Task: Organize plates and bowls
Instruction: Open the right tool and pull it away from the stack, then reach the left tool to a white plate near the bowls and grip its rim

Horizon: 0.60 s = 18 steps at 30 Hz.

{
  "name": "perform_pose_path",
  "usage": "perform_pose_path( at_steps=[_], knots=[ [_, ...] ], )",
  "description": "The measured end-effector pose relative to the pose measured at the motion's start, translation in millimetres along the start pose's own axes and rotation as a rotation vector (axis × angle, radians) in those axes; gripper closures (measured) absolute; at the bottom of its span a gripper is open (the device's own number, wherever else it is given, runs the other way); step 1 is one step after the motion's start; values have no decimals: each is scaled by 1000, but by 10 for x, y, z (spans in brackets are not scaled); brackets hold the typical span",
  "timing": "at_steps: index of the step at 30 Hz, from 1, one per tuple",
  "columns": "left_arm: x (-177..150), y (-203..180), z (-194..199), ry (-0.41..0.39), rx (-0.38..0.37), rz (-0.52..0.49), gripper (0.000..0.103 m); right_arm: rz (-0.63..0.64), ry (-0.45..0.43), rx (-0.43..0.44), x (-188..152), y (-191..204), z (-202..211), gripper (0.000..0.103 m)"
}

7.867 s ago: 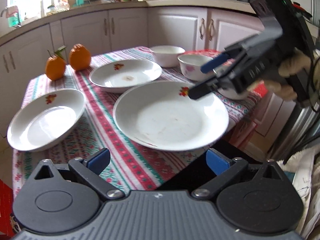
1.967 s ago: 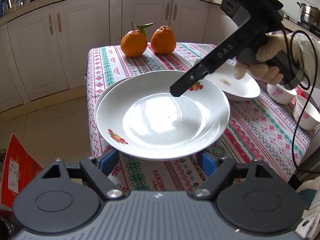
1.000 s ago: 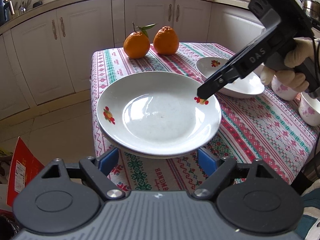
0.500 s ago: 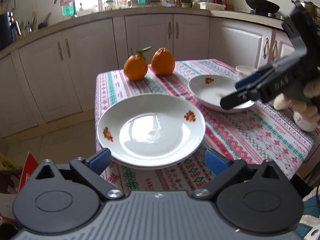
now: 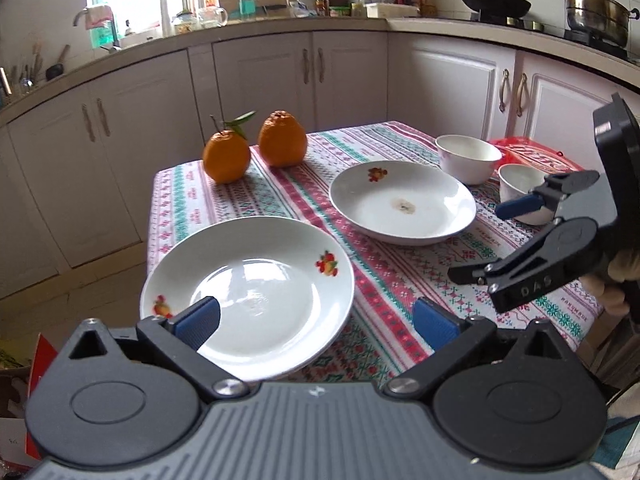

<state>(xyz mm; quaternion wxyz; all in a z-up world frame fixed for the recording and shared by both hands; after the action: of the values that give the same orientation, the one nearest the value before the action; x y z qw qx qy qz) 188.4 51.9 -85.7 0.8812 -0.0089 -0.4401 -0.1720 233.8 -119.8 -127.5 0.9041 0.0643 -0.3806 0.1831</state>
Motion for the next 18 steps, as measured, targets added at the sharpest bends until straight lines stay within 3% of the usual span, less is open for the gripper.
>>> perform_pose_path(
  at_steps=[18],
  knots=[
    [600,-234,-504,9,-82,-77,1,-67,81,12,-192,-216,-309,0]
  ],
)
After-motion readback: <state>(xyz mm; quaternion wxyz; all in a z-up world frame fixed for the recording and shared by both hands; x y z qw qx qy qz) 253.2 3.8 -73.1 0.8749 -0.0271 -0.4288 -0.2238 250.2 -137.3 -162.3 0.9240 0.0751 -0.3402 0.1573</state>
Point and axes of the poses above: each gripper's, at about its wrist camera, not at the fingertips, and z roughly against the way its jaws point, y to its left, x to its top, the point moved 10 cm from there along -z, roughly the way its jaws point, and after that the axes turned 7 degrees about x, right-handed, at the moved point
